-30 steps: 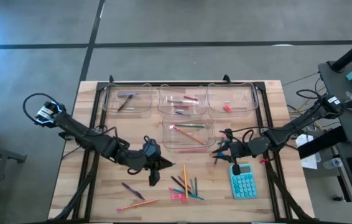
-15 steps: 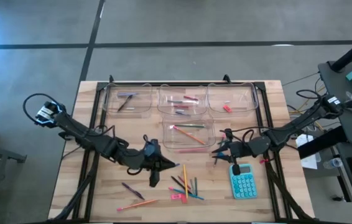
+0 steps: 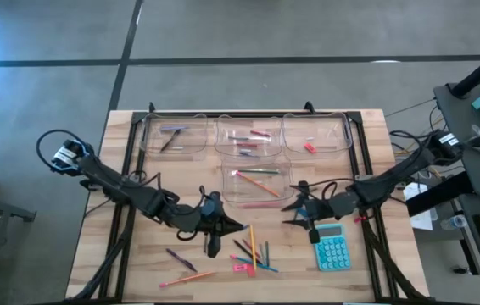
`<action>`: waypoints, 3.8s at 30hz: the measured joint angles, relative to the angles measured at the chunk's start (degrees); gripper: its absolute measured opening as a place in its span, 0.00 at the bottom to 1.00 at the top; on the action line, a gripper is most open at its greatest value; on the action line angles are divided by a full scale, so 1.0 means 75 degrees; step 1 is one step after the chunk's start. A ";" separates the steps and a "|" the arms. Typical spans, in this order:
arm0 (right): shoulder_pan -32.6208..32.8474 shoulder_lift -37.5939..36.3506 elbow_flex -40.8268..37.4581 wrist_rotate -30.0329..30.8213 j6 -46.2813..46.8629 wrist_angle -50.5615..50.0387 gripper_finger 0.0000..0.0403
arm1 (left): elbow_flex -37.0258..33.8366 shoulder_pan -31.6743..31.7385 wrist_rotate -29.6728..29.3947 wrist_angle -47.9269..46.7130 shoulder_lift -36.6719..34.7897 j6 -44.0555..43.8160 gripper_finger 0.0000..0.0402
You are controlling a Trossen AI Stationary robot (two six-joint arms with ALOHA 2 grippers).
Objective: Sort crayons/erasers/pens/pencils in bins
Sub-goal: Put the left blue eraser into the top right transparent bin, then put the top blue crayon into the top middle transparent bin
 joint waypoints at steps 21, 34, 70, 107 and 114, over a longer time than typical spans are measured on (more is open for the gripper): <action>-0.0003 0.2239 0.1191 -0.0533 -0.0021 0.1589 0.65 | -0.0050 0.0000 0.0280 0.0866 0.0711 0.0208 0.00; -0.0027 0.3434 0.2061 -0.0848 -0.0031 0.2253 0.62 | -0.0069 0.0023 0.0259 0.1206 0.0722 0.0586 0.00; -0.0373 0.2706 0.1954 -0.0390 0.0234 0.1153 0.04 | -0.0111 0.0218 -0.0468 0.1218 0.0521 0.2094 0.24; -0.6886 -0.2260 -0.0675 0.1115 0.1161 -0.4132 0.38 | -0.0289 0.0740 -0.0839 0.1195 0.0201 0.2535 0.51; -0.6806 -0.2520 -0.0632 -0.0499 0.1225 -0.4016 0.49 | -0.0329 0.0740 -0.0838 0.1164 0.0210 0.2532 0.51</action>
